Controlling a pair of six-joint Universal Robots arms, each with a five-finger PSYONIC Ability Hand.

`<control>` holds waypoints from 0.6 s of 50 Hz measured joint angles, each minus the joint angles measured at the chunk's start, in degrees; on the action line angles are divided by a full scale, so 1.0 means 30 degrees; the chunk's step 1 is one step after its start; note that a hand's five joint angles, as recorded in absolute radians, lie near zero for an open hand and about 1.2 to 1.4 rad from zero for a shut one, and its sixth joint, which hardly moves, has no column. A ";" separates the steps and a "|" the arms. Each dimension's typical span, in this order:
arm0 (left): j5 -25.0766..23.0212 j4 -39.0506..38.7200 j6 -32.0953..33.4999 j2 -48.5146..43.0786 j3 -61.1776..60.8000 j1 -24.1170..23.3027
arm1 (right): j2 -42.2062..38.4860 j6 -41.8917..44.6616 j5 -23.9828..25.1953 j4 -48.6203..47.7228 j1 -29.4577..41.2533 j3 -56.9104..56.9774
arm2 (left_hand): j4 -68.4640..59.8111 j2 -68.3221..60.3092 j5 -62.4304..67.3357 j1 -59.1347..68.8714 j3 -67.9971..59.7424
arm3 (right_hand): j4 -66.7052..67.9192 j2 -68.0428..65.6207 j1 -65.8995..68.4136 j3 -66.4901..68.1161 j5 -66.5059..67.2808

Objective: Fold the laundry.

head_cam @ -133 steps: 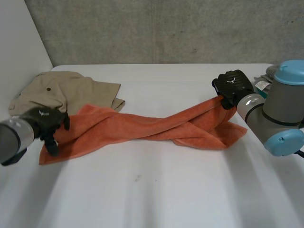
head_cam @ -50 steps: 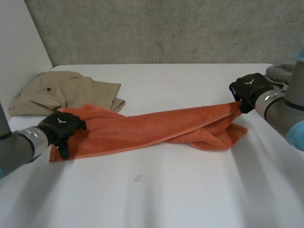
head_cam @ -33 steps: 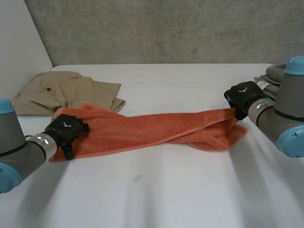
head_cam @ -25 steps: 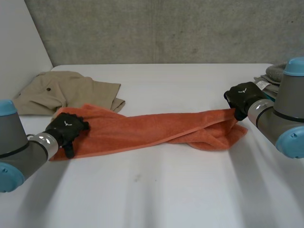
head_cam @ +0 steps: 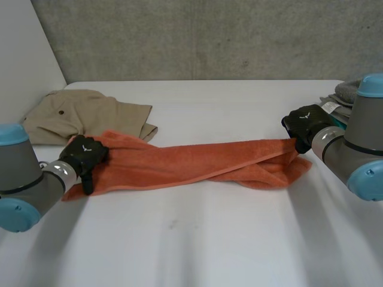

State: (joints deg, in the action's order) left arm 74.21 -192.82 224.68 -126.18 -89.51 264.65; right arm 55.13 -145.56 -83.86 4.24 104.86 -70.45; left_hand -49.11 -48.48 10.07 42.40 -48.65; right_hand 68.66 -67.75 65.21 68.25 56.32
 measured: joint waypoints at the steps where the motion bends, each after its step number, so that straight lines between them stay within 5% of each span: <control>1: -0.0001 -0.0027 -0.0101 0.0028 0.0033 -0.0001 | 0.0002 0.0002 0.0001 -0.0001 -0.0001 -0.0012 | -0.0015 -0.0049 0.0000 0.0366 -0.0046 | 0.0000 0.0000 0.0000 0.0002 0.0000; 13: 0.0006 -0.0218 -0.0601 0.0123 0.0128 -0.0171 | 0.0001 0.0115 -0.0007 -0.0007 0.0000 -0.0060 | 0.4230 0.3916 0.4985 -0.1968 0.3948 | 0.0000 0.0000 0.0000 0.0002 0.0000; 20: -0.0049 -0.0233 -0.0377 -0.0218 0.0352 -0.0325 | 0.0026 0.0148 -0.0033 -0.0006 0.0008 -0.0067 | 0.2593 0.2293 0.6902 -0.0105 0.2435 | 0.0000 0.0000 0.0000 0.0000 0.0000; 22: -0.0046 -0.0235 -0.0325 -0.0237 0.0421 -0.0332 | 0.0032 0.0149 -0.0042 -0.0005 0.0007 -0.0068 | -0.0090 -0.0430 0.9563 0.2579 -0.0354 | 0.0000 0.0000 0.0000 0.0002 0.0000; 23: -0.0033 -0.0243 -0.0293 -0.0199 0.0468 -0.0331 | 0.0047 0.0148 -0.0063 0.0008 -0.0005 -0.0078 | -0.4852 -0.5138 1.4229 0.7405 -0.4837 | 0.0000 0.0000 0.0000 0.0002 0.0000; 30: 0.0144 -0.0120 -0.0787 0.2062 -0.0010 -0.0342 | 0.0858 0.0157 -0.0143 0.0256 -0.0360 -0.0263 | -0.6449 -0.6374 1.5004 0.7790 -0.6227 | 0.0000 0.0000 0.0000 0.0000 0.0000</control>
State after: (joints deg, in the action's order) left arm 74.64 -193.18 222.32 -120.00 -89.54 263.63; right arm 57.70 -145.09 -84.29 5.00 103.78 -71.24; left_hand -68.46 -67.60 55.08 65.77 -67.33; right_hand 68.66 -67.75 65.21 68.25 56.32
